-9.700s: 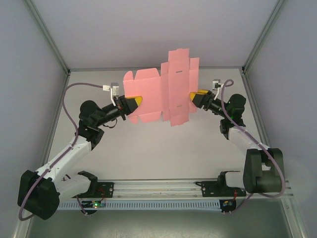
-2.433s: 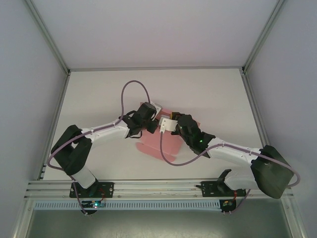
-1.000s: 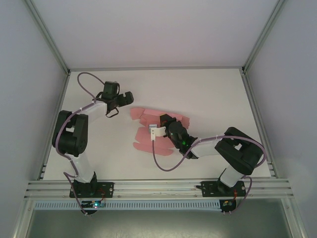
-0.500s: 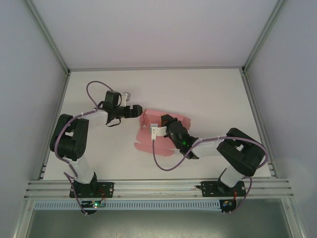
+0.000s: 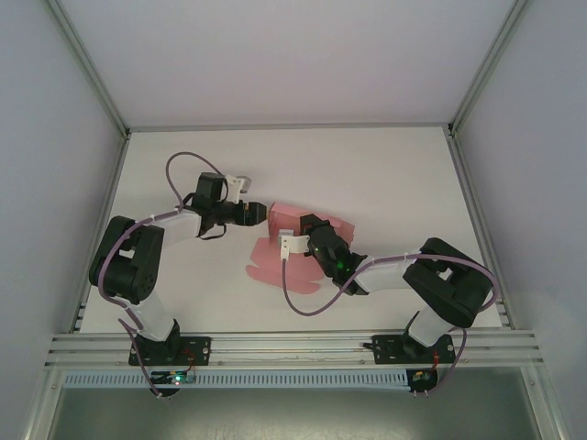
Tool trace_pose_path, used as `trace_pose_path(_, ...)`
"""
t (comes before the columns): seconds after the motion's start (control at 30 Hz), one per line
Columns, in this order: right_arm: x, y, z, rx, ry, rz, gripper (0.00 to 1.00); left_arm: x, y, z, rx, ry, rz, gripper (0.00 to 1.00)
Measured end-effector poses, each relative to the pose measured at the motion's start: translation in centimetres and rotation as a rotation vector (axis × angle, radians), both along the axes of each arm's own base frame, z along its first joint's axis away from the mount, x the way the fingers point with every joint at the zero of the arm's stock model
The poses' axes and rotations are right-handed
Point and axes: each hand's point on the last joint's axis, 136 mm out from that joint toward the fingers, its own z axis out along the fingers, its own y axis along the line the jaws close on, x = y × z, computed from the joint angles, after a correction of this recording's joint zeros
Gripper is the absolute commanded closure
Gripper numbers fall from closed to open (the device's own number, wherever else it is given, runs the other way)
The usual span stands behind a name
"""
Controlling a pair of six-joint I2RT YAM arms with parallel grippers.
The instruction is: Assemble paper box
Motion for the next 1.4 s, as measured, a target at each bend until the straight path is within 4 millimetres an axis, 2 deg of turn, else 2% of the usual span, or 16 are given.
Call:
trace_pose_path(0.07, -0.1, -0.1, -0.1, -0.001, 0.006, -0.008, 1.0, -0.3, -0.6, 0.0, -0.006, -0.018, -0.018, 0.31)
trace_pose_path(0.3, -0.2, -0.5, 0.1, -0.005, 0.018, -0.019, 1.0, -1.0, -0.8, -0.6, -0.007, -0.029, -0.038, 0.32)
trace_pose_path(0.4, -0.3, -0.7, 0.0, -0.006, 0.025, -0.024, 1.0, -1.6, -1.0, -1.0, -0.007, -0.027, -0.056, 0.35)
trace_pose_path(0.73, -0.4, -0.9, -0.1, -0.017, 0.038, -0.029, 1.0, -3.9, -1.2, -1.9, 0.009, -0.024, -0.109, 0.35)
trace_pose_path(1.03, -0.3, -1.0, -0.1, -0.031, 0.046, -0.042, 1.0, -2.8, -3.6, -1.4, 0.019, -0.056, -0.18, 0.35)
trace_pose_path(1.4, -0.3, -0.4, -0.3, -0.021, 0.093, -0.039, 1.0, -0.5, -3.2, -3.1, 0.099, -0.087, -0.127, 0.38)
